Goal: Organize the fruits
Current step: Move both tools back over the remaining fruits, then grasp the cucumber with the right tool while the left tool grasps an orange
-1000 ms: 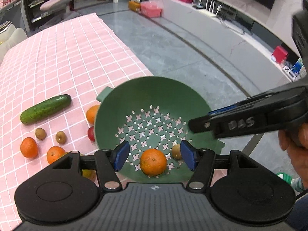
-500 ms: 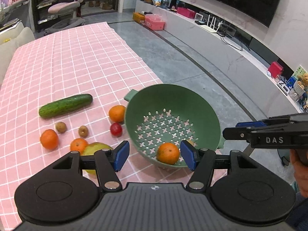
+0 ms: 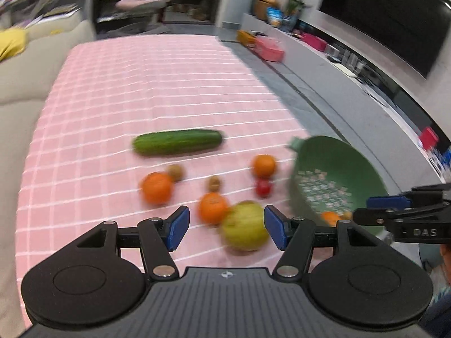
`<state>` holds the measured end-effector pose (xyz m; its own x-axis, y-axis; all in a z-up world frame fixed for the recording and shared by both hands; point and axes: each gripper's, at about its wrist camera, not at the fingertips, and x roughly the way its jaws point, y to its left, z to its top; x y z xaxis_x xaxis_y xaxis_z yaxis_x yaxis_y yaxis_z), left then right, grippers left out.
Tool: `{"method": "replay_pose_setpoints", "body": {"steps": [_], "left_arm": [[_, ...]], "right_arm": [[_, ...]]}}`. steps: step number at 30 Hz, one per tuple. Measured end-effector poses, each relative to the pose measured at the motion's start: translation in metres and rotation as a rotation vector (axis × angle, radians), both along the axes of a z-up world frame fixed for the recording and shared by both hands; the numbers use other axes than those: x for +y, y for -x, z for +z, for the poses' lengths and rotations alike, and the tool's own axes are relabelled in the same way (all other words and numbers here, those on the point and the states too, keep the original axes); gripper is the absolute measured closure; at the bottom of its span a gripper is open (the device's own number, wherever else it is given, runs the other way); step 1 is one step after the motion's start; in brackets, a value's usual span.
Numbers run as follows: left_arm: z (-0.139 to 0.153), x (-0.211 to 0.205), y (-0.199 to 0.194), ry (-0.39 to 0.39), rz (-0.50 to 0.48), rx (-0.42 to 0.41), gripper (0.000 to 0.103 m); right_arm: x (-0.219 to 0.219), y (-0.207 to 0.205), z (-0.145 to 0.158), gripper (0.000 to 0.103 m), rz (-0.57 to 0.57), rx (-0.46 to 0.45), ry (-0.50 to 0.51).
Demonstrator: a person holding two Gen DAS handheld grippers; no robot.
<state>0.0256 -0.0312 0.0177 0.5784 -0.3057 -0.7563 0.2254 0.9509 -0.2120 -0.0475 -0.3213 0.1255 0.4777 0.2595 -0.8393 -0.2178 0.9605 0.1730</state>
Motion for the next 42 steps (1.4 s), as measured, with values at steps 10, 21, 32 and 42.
{"method": "replay_pose_setpoints", "body": {"steps": [10, 21, 32, 42], "left_arm": [[-0.01, 0.048, -0.004, -0.087, 0.088, -0.01, 0.032], [-0.027, 0.034, -0.026, -0.105, 0.042, 0.005, 0.031], [-0.054, 0.048, -0.059, -0.048, 0.085, 0.068, 0.031], [-0.07, 0.044, -0.079, -0.01, 0.065, 0.076, 0.031]], "right_arm": [[0.055, -0.031, -0.012, 0.065, 0.052, 0.019, -0.001], [0.112, -0.068, -0.028, 0.064, 0.174, 0.011, 0.013], [0.128, -0.092, -0.046, 0.06, 0.209, 0.055, 0.033], [0.136, -0.128, -0.045, 0.06, 0.163, 0.041, 0.045]]}}
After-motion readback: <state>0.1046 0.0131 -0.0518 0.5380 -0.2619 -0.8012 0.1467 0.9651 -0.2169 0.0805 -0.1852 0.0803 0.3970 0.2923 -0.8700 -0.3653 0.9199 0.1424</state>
